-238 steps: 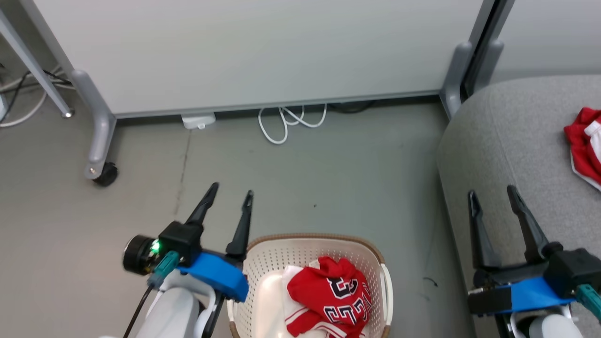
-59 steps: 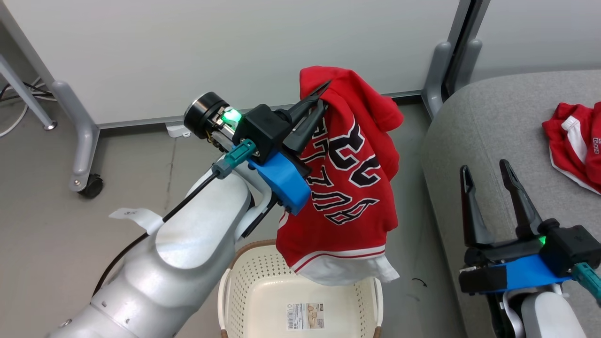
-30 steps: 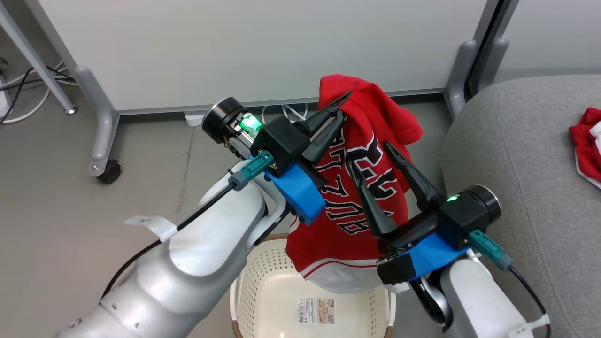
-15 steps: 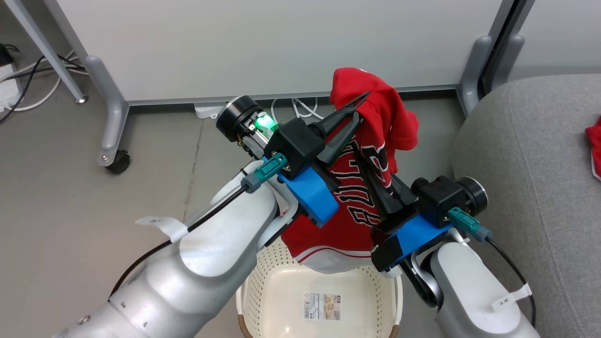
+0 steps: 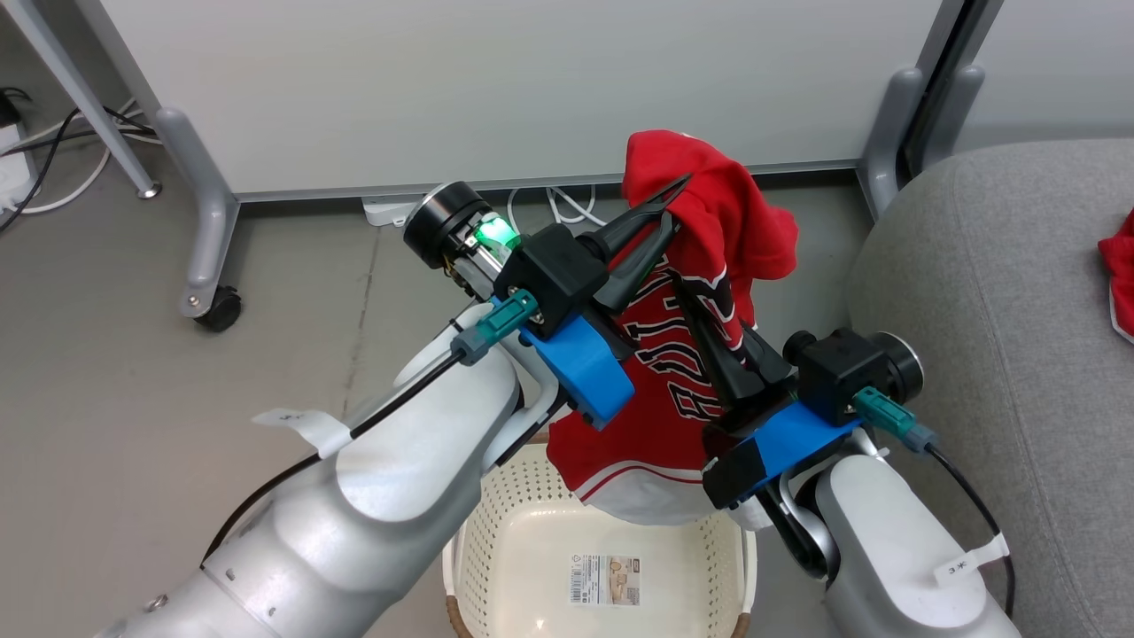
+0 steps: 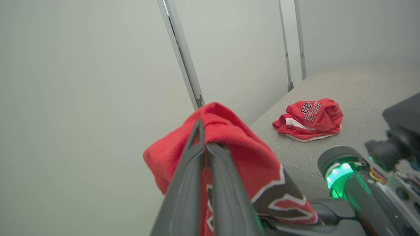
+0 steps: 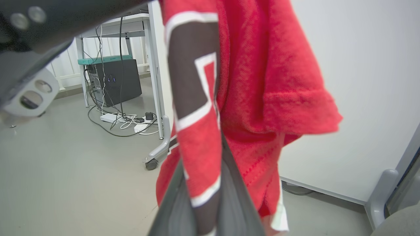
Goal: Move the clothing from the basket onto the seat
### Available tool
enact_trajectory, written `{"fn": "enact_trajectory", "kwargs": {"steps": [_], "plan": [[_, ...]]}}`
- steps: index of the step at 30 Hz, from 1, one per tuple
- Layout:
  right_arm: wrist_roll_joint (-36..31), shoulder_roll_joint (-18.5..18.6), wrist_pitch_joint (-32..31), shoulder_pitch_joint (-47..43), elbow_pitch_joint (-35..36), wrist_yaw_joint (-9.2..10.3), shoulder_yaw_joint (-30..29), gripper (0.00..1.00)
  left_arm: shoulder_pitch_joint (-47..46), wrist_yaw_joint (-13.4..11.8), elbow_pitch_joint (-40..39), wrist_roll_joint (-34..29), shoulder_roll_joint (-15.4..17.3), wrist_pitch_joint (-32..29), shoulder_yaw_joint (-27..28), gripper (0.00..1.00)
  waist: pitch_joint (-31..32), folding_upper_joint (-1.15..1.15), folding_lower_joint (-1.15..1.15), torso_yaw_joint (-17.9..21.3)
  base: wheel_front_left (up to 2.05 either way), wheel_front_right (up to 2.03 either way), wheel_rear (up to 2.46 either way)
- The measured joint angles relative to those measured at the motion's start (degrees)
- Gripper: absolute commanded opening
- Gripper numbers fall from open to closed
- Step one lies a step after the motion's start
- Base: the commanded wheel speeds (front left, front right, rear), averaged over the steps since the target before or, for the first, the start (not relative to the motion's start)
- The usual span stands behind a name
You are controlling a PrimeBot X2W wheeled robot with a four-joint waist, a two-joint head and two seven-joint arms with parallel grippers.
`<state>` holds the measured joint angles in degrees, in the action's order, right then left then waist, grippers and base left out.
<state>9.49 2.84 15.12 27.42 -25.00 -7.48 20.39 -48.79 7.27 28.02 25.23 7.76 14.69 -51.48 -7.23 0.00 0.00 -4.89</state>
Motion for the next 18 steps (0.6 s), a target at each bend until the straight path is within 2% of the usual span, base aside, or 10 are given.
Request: {"fn": "enact_trajectory", "kwargs": {"steps": [5, 6, 7, 18], "plan": [[0.3, 0.0, 0.0, 0.0, 0.3, 0.00, 0.0, 0.00, 0.0, -0.2, 0.2, 0.1, 0.0, 0.0, -0.1, 0.00, -0.1, 0.00, 0.00, 0.1, 0.00, 0.00, 0.00], [0.3, 0.0, 0.0, 0.0, 0.4, 0.00, 0.0, 0.00, 0.0, -0.3, 0.2, 0.1, 0.0, 0.0, -0.1, 0.39, -0.2, 0.00, 0.00, 0.1, 0.00, 0.00, 0.00], [0.3, 0.0, 0.0, 0.0, 0.4, 0.00, 0.0, 0.00, 0.0, -0.5, 0.2, 0.1, 0.0, 0.0, -0.1, 1.00, -0.2, 0.00, 0.00, 0.1, 0.00, 0.00, 0.00], [0.5, 0.0, 0.0, 0.0, 1.7, 0.00, -1.6, 0.00, -0.1, -1.4, 0.0, -0.5, 0.2, 0.2, 0.0, 1.00, -1.1, 0.00, 0.00, 0.5, 0.00, 0.00, 0.00]]}}
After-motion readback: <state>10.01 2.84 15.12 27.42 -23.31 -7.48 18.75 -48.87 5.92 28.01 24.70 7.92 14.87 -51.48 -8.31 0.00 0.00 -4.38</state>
